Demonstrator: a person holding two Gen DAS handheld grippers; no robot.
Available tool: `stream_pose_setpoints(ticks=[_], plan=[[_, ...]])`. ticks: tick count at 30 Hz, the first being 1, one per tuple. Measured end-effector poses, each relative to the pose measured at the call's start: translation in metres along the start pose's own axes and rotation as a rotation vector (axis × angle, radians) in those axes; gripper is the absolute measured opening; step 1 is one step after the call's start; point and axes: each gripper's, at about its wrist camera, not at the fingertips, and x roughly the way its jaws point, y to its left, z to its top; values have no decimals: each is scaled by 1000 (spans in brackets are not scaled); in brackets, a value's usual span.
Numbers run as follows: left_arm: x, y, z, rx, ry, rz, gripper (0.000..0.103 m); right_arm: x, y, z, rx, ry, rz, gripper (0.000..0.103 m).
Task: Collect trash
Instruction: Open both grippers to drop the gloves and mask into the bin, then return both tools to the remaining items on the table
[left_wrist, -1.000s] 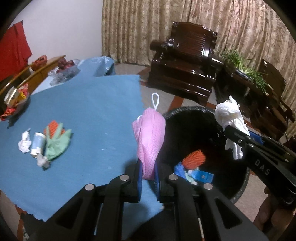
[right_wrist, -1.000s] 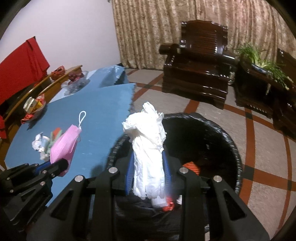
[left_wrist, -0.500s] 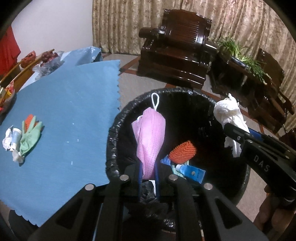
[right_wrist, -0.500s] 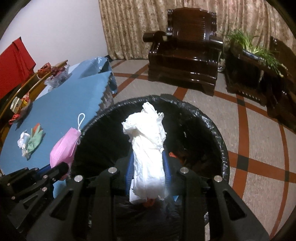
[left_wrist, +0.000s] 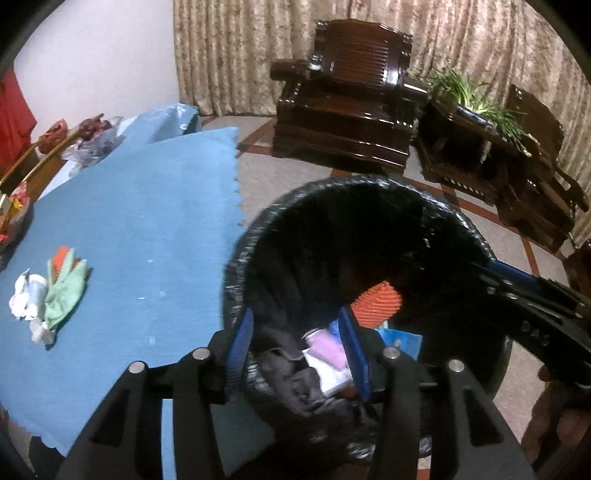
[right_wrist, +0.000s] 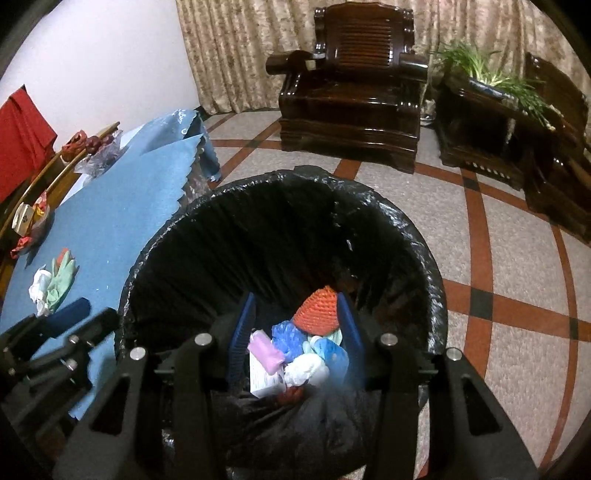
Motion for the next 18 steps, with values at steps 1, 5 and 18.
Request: stream_pose_setpoints(ticks=[1, 5, 18], plan=[[-1, 3, 1, -7, 2, 3, 48, -3, 2, -1, 0, -1, -3, 45], [-16, 30, -6, -17, -12, 31, 49, -16, 21, -7, 11, 1, 15, 45], [-77, 201, -35, -161, -85, 211, 68, -38, 187, -14, -183, -17, 185, 49]])
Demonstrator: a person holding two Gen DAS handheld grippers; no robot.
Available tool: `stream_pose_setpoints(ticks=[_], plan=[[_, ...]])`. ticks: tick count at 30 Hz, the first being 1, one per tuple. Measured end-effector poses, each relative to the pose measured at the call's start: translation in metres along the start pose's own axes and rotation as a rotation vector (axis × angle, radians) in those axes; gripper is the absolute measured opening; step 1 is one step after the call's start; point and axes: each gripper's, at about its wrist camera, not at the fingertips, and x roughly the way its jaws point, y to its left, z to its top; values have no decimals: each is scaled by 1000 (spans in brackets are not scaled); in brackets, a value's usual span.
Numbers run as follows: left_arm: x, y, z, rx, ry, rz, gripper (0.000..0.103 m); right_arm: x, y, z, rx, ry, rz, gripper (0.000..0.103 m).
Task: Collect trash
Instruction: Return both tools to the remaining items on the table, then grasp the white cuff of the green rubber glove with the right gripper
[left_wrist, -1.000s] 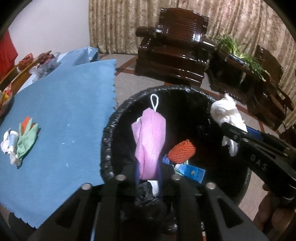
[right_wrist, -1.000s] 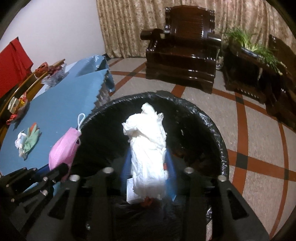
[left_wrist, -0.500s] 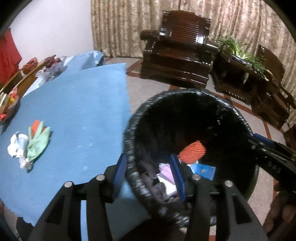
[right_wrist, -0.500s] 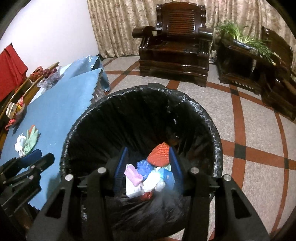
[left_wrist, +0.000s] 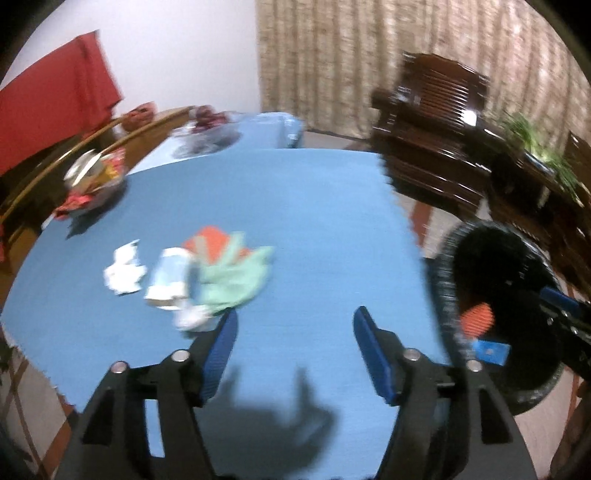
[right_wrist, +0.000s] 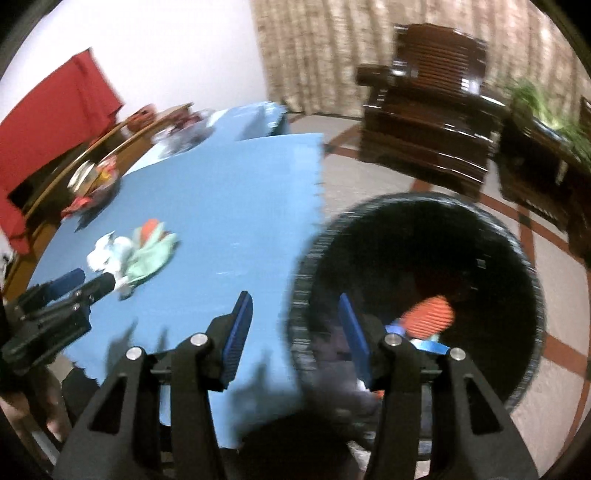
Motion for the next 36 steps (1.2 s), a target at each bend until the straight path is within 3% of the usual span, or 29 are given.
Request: stream_pose_setpoints(ticks=[6, 12, 23, 36], plan=[[-3, 87, -11, -45, -24, 100, 70, 15, 78, 13, -94, 1, 58, 50], [4, 143, -21, -108, -22, 129, 70, 35, 135, 20, -125, 1, 84, 50], [18, 191, -30, -138, -37, 109, 70, 79, 212, 17, -146, 29, 92, 50], [47, 223, -32, -137, -46, 93, 70, 138, 260, 4, -126, 78, 96, 50]])
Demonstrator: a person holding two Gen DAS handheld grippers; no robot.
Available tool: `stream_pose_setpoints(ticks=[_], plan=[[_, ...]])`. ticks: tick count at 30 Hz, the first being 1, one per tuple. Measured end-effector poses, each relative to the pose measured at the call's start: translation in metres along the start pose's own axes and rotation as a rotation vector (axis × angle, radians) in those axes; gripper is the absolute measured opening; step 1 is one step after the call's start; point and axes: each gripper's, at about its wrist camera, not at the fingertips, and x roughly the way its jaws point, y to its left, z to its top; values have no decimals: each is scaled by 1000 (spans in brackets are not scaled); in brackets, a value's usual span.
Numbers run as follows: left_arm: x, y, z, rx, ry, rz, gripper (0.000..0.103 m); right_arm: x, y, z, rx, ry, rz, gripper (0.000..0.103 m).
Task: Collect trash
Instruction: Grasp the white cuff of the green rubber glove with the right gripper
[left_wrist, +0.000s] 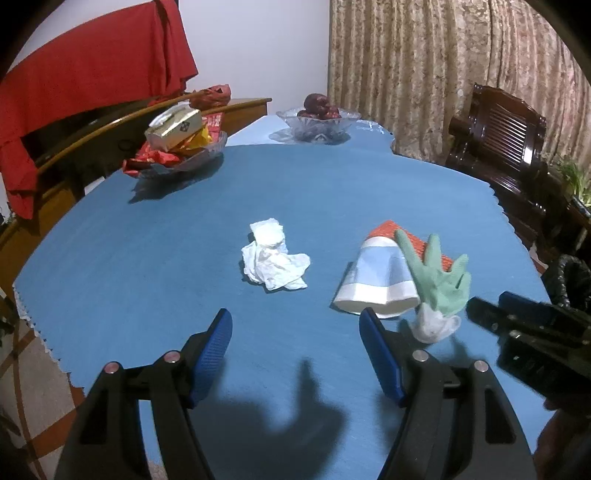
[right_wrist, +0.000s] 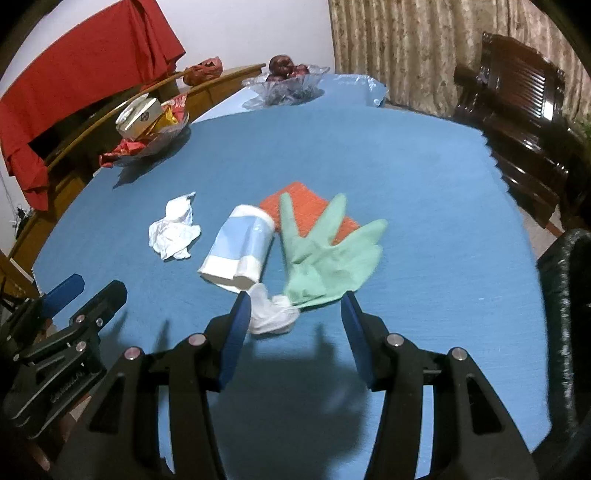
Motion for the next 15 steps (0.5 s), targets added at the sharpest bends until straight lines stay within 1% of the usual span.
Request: stream_pose_setpoints(ticks=[8, 9, 11, 13, 14, 15], plan=[[18, 12, -3, -35, 29, -6, 70, 40, 14, -4, -4, 60, 11, 50], [20, 12, -4, -35, 33, -8, 70, 45, 13, -4, -1, 70, 14, 44], [24, 10, -4, -33, 41, -9, 70, 52, 9, -4, 2, 89, 25, 37], [27, 7, -5, -30, 46, -13, 70, 52, 6, -5, -2, 93, 29, 33], [28, 5, -4, -28, 47, -16, 70, 52, 3, -5, -6, 96, 37, 29], [29, 2, -4, -27, 48, -19, 70, 51, 2, -4, -12, 95, 39, 27]])
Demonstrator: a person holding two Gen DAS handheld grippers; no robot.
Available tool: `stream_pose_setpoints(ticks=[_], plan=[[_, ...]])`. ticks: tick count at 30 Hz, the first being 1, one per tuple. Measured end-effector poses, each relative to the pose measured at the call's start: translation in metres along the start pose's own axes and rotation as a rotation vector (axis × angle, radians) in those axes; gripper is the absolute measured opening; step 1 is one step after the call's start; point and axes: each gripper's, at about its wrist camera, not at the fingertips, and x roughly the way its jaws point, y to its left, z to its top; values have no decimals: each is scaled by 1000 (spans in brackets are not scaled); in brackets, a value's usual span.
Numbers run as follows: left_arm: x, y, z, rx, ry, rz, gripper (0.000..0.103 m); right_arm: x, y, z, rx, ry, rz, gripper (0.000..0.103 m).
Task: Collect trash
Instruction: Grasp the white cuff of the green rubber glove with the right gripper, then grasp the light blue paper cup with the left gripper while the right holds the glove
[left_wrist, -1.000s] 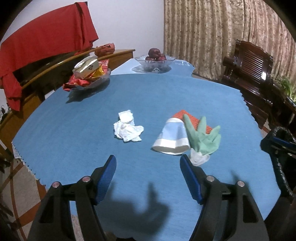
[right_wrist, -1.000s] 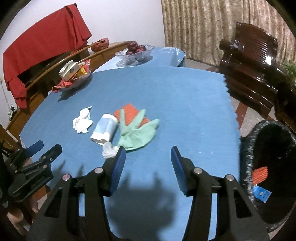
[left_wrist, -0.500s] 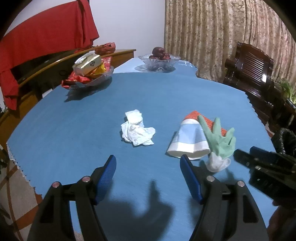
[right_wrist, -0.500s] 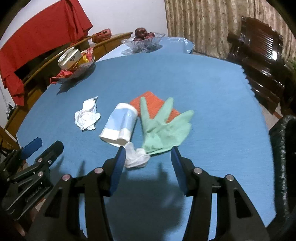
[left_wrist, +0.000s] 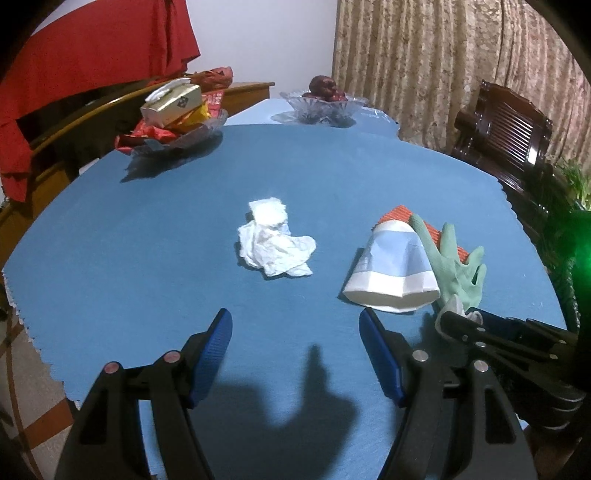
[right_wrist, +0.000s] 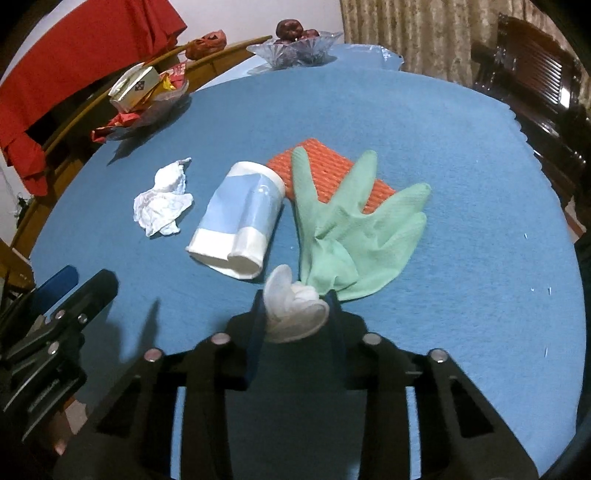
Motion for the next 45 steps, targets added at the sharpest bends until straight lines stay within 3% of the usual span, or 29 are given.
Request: stream_pose_setpoints(ticks=[8, 9, 16, 19, 20, 24, 29, 31, 32, 34, 35, 36, 37, 40, 42, 45], plan=[[5, -36, 5, 38, 8, -48, 70, -22, -41, 6, 34, -51, -56, 21], [6, -42, 6, 45, 7, -57, 70, -26, -49, 8, 43, -60, -69, 8], [18, -71, 13, 45, 27, -107, 70, -26, -80, 12, 81, -60, -83, 8], [23, -83, 13, 63, 34, -98, 70, -23, -84, 12, 77, -43, -60, 10], [26, -86, 14, 68, 34, -89, 70, -24, -84, 11, 73, -42, -59, 16], [36, -90, 18, 74, 35, -66, 82, -23, -88, 12, 79, -45, -53, 27], [56, -88, 23, 66, 65, -35, 82, -19, -91, 17, 79, -42, -39, 28], [62, -87, 22, 64, 80, -30, 78, -17, -92, 17, 75, -39, -34, 28], [64, -85, 22, 60, 87, -38, 68, -16, -92, 18, 75, -36, -30, 27], [65, -84, 22, 55, 91, -53, 59, -15, -92, 18, 74, -34, -21, 22], [64, -84, 21, 54, 86, -59, 49, -15, -92, 18, 72, -34, -22, 20], [64, -84, 20, 59, 88, -71, 32, -15, -92, 18, 70, -35, -21, 18], [64, -85, 20, 63, 94, -83, 23, -15, -92, 18, 71, -33, -20, 17], [62, -87, 17, 72, 92, -93, 18, -15, -94, 18, 69, -23, -16, 16], [62, -88, 17, 72, 90, -96, 16, -13, -92, 19, 54, -8, -23, 24], [61, -86, 16, 62, 84, -98, 13, -9, -91, 20, 47, 0, -28, 27]])
